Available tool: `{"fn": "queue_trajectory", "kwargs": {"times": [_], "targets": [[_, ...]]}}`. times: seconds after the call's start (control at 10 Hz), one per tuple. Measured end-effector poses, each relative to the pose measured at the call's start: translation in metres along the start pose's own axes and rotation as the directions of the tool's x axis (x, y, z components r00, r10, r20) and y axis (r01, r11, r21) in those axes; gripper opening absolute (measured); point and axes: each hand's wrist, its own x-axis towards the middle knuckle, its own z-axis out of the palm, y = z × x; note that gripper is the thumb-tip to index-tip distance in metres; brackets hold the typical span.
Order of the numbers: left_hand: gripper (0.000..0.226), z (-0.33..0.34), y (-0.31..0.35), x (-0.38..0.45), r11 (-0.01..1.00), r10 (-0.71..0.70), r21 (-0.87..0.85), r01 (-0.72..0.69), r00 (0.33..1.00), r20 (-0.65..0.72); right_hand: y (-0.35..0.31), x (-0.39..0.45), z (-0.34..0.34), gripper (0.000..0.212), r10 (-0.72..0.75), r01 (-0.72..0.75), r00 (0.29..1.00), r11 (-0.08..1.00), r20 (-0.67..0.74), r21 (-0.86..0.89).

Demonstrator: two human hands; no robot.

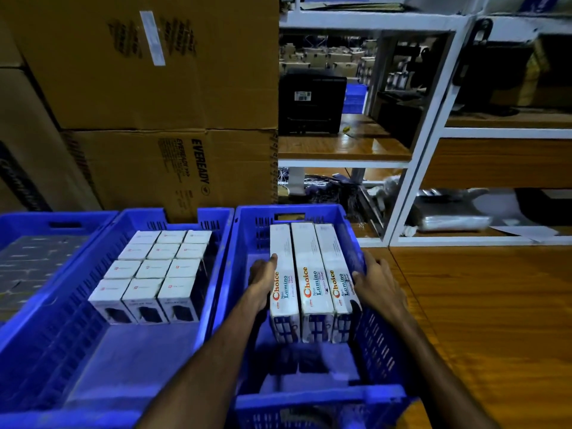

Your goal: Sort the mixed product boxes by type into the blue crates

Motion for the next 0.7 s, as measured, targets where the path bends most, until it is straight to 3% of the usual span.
{"fn": "queue_trajectory", "kwargs": {"times": [0.1, 0.3, 0.4, 0.6, 0.7], "targets": [[0.037, -0.003, 0.022, -0.031, 0.999, 0.049, 0.001, -0.049, 0.998, -0.039, -0.001, -0.007, -0.006, 0.051, -0.011, 0.012, 0.999, 1.0, -0.04, 0.027], [0.052, -0.014, 0.04, -0.097, 0.954, 0.268, 0.134, -0.267, 0.963, 0.01, -0.004, -0.03, -0.015, 0.05, -0.071, 0.077, 0.991, 0.996, -0.116, 0.048], [0.054, -0.027, 0.037, -0.127, 0.831, 0.433, 0.36, -0.425, 0.899, 0.06, -0.008, -0.048, -0.014, 0.052, -0.132, 0.145, 0.976, 0.988, -0.175, 0.06], [0.054, -0.055, 0.019, -0.205, 0.682, 0.602, 0.38, -0.625, 0.775, 0.192, -0.01, -0.09, -0.002, 0.045, -0.239, 0.296, 0.934, 0.934, -0.267, 0.199], [0.054, -0.068, 0.009, -0.22, 0.66, 0.619, 0.385, -0.645, 0.758, 0.206, -0.017, -0.107, 0.004, 0.04, -0.213, 0.293, 0.931, 0.921, -0.297, 0.256]]}}
